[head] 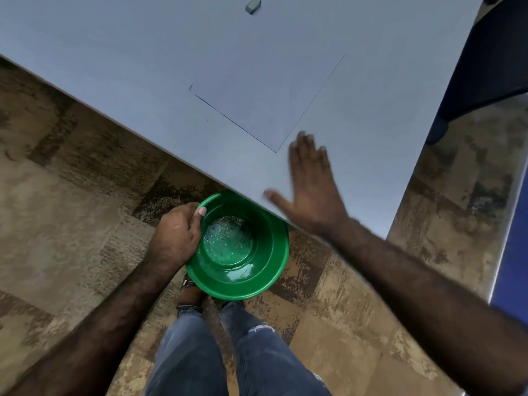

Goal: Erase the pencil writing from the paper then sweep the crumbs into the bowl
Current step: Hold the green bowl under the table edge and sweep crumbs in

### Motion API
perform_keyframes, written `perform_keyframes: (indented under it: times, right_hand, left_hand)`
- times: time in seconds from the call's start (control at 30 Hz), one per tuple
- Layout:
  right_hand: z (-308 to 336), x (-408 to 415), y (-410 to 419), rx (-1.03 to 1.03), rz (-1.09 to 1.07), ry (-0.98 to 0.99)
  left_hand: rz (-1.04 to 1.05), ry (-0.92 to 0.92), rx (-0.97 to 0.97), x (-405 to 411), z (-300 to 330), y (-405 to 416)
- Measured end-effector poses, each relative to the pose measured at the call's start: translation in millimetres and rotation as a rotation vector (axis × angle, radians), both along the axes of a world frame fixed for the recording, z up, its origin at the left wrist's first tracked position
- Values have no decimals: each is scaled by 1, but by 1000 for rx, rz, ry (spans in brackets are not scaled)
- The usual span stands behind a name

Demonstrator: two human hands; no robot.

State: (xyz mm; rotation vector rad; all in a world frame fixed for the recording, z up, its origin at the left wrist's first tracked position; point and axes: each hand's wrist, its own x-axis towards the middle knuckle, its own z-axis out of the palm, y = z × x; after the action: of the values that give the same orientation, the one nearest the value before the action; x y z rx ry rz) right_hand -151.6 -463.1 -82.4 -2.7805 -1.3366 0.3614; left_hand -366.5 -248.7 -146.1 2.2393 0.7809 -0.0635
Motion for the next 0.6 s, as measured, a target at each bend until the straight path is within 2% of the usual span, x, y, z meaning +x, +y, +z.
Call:
perform_keyframes:
  times: [0.17,0.27,0.33,0.43,0.53,0.6]
  right_hand:
    - [17,-102,8,-66,275,118]
    - [23,-89,5,52,362,164]
    - [18,-45,4,157,247,138]
    - [6,50,-2,176,-31,-63]
    - [7,126,-11,93,-317,-17]
    - [7,147,-12,49,-387,22]
  left_hand:
    - [9,-8,-7,-1,-1,6]
    - [4,-19,-10,-1,0,8]
    - [8,-18,-2,-1,2,9]
    - [8,-24,-1,-1,4,10]
    - [-5,-27,1,-2,4,11]
    - [-7,-29,8,-1,3,13]
